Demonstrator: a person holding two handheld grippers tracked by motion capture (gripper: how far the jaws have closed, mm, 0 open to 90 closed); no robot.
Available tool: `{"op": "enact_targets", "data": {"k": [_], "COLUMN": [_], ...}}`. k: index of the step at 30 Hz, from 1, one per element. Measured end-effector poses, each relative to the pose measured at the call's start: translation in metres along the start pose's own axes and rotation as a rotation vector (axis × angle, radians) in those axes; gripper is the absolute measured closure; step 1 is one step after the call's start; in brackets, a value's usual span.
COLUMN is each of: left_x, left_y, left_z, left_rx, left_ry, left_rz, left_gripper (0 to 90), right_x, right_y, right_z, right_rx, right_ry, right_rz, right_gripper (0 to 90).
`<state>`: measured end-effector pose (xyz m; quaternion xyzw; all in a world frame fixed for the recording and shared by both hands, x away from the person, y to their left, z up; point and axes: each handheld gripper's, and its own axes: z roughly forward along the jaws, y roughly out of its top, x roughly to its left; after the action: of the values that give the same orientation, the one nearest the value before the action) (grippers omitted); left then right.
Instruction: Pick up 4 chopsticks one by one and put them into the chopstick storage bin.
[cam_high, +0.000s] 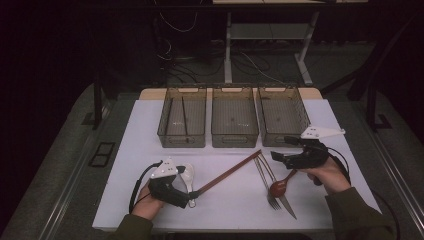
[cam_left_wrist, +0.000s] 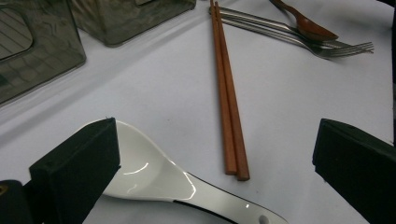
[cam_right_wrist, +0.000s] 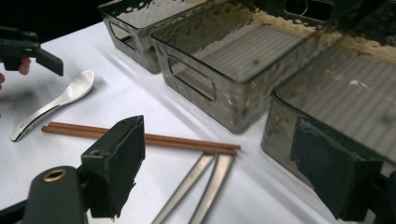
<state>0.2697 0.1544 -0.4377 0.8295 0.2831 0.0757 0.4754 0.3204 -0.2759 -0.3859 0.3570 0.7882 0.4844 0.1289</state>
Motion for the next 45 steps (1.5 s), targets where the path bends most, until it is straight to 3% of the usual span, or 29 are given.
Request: {"op": "enact_targets", "data": {"k": [12,14,25,33,41,45], "left_x": [-0.002,-0.002,-0.002,-0.003,0.001,0.004], "left_y": [0.001,0.001,0.004,0.009,0.019,0.022], "left_z": [0.001,0.001,0.005,0.004,0.003,0.007], "left_rx": [-0.007,-0.013,-0.01,-0.016,-0.041,-0.029], "left_ry": [0.0,0.003,0.019,0.023,0.016,0.006], "left_rz": [-0.001,-0.001,-0.007,0.006,0.013,0.011], "left_gripper": [0.0,0.0,0.0,0.0,0.0,0.0], "right_x": [-0.002,0.0,0.008,0.015,0.013,0.014], "right_y": [-0.041,-0.049,-0.078,-0.079,-0.08,-0.08], "right_z": [-0.021,-0.024,-0.03,-0.028,-0.026,-0.026], "right_rx": [-0.04,-0.032,0.002,-0.011,0.006,0.008], "right_ry": [-0.068,-0.07,-0.093,-0.071,-0.062,-0.059], "right_rz": [0.033,0.027,0.032,0.033,0.03,0.025], "right_gripper": [16.4,12.9,12.9,12.9,12.9,12.9]}}
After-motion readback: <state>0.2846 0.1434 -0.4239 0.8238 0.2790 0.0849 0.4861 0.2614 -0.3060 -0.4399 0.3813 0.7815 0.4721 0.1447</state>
